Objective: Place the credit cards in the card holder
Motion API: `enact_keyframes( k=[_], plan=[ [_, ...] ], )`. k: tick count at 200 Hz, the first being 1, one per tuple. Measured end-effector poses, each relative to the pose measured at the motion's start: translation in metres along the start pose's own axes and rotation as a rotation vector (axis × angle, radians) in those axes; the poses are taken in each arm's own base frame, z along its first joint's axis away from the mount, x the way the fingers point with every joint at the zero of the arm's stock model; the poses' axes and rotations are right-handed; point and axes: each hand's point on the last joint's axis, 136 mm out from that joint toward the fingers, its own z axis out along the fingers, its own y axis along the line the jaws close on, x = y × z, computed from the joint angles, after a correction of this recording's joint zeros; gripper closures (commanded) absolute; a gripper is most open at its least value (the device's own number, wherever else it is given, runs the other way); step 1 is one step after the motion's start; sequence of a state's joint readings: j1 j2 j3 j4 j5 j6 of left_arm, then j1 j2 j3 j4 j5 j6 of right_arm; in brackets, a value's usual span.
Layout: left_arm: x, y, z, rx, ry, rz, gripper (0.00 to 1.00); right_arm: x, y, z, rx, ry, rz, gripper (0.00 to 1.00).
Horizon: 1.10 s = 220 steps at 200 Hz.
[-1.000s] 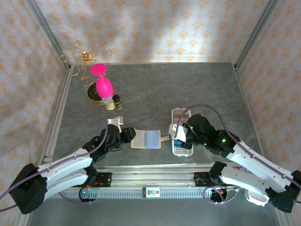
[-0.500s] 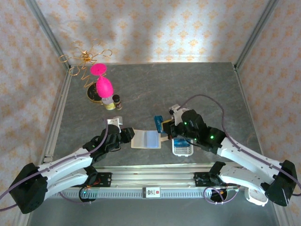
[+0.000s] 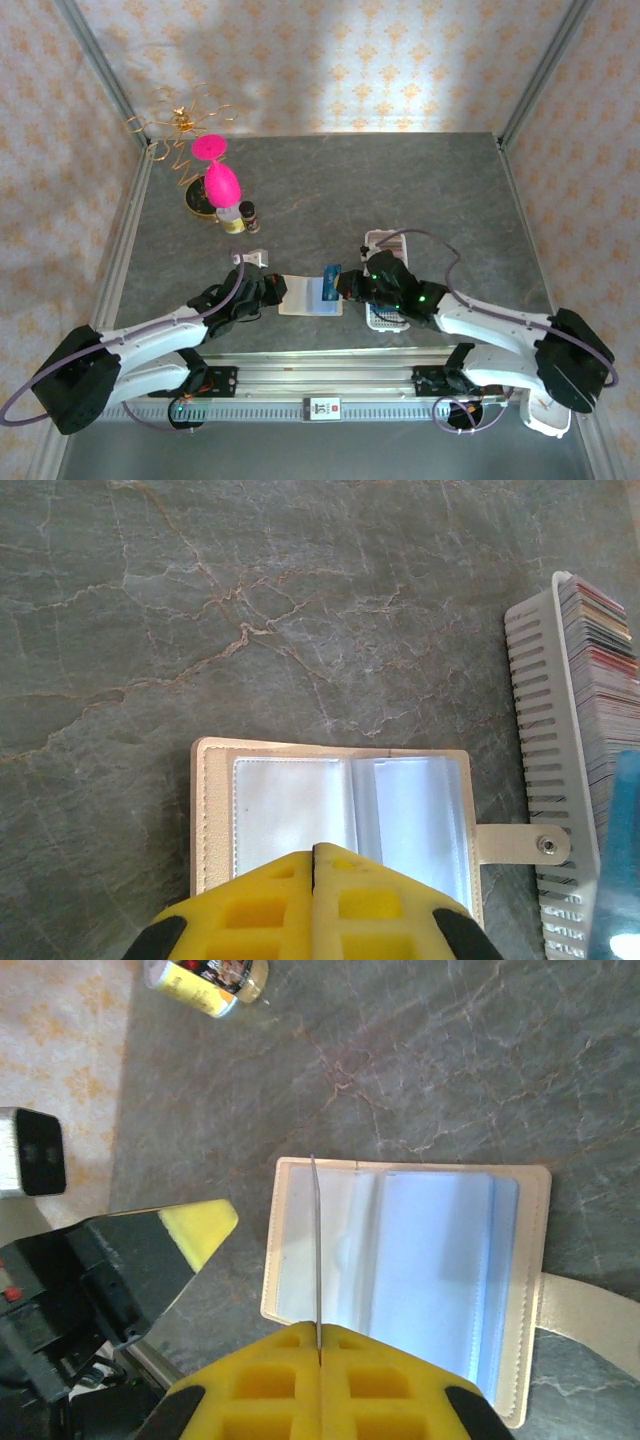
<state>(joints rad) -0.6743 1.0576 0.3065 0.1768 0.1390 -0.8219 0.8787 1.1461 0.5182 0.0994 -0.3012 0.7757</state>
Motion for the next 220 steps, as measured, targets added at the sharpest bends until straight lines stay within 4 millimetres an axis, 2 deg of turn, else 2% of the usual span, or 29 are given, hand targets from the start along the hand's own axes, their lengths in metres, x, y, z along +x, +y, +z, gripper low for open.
enact_keyframes(
  k=[27,60,90,141,192,220],
  plan=[
    [0.001,-0.003,0.002,0.015,0.006,-0.002,1.0,0.006,-0.001,0.013,0.001,0.019,0.02,1.0],
    [0.005,0.001,0.005,-0.002,0.024,-0.003,1.0,0.018,-0.012,0.03,0.049,0.06,0.027,1.0],
    [0.011,0.003,0.01,0.0,0.048,-0.008,1.0,0.019,-0.012,0.041,0.073,0.065,0.024,1.0],
    [0.018,0.005,0.014,0.004,0.072,-0.011,1.0,0.016,-0.01,0.052,0.082,0.05,0.021,1.0],
    [0.035,0.026,0.018,-0.047,0.113,-0.014,1.0,0.018,-0.016,0.062,0.105,0.059,0.022,1.0],
    [0.038,0.029,0.019,-0.052,0.118,-0.015,1.0,0.019,-0.016,0.063,0.105,0.06,0.021,1.0]
  ],
)
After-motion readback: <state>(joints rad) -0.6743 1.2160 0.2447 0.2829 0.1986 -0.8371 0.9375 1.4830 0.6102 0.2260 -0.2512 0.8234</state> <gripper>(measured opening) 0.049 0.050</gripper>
